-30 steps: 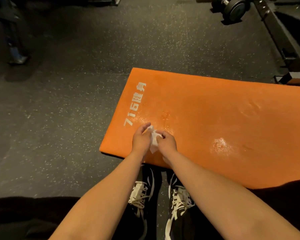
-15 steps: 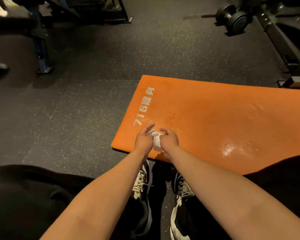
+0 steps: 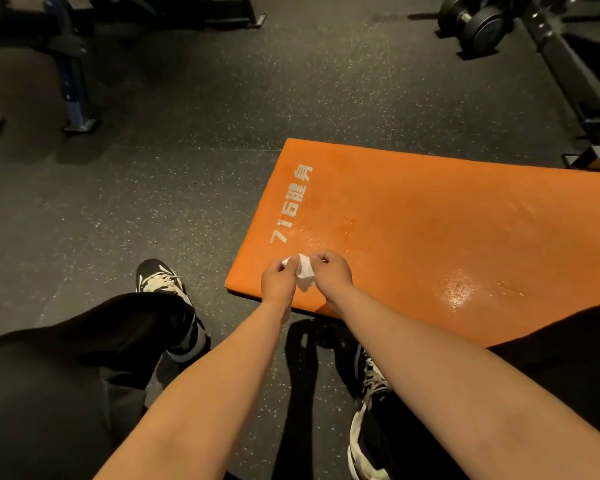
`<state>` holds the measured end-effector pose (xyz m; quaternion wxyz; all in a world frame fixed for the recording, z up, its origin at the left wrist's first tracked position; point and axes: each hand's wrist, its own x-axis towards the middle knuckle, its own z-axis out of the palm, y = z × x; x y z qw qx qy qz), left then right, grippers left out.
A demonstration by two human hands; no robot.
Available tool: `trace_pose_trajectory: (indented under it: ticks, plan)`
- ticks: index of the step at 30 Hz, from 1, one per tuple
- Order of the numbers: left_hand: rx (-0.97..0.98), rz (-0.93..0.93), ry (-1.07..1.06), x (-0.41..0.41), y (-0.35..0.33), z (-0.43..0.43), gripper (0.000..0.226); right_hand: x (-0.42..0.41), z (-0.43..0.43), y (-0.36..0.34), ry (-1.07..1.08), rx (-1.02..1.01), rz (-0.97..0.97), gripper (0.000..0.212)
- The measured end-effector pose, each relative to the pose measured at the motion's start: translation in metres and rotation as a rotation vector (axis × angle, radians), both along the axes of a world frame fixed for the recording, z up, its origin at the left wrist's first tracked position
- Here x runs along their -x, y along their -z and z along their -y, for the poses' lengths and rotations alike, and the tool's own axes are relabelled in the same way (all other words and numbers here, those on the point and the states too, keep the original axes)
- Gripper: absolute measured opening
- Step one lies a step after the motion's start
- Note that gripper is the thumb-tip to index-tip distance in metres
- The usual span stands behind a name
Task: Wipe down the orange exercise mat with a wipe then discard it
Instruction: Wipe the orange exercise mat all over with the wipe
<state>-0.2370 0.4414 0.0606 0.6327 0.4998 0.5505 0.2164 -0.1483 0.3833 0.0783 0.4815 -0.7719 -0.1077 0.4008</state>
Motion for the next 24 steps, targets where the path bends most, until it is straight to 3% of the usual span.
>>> trace_pose_trajectory:
  ticks: [10, 15, 18, 24]
  plan:
    - [0.056, -0.092, -0.06, 0.011, 0.011, -0.061, 0.04, 0.019, -0.061, 0.016, -0.112, -0.037, -0.149, 0.027]
    - [0.006, -0.096, -0.033, 0.026, -0.002, -0.099, 0.028, 0.031, -0.1, 0.017, -0.2, -0.042, -0.115, 0.031]
    - [0.001, -0.065, -0.009, 0.043, -0.001, -0.11, 0.037, 0.038, -0.111, 0.018, -0.226, -0.042, -0.082, 0.026]
    - [0.165, 0.085, 0.01, 0.045, 0.004, -0.083, 0.019, 0.034, -0.1, 0.026, -0.092, 0.017, -0.163, 0.039]
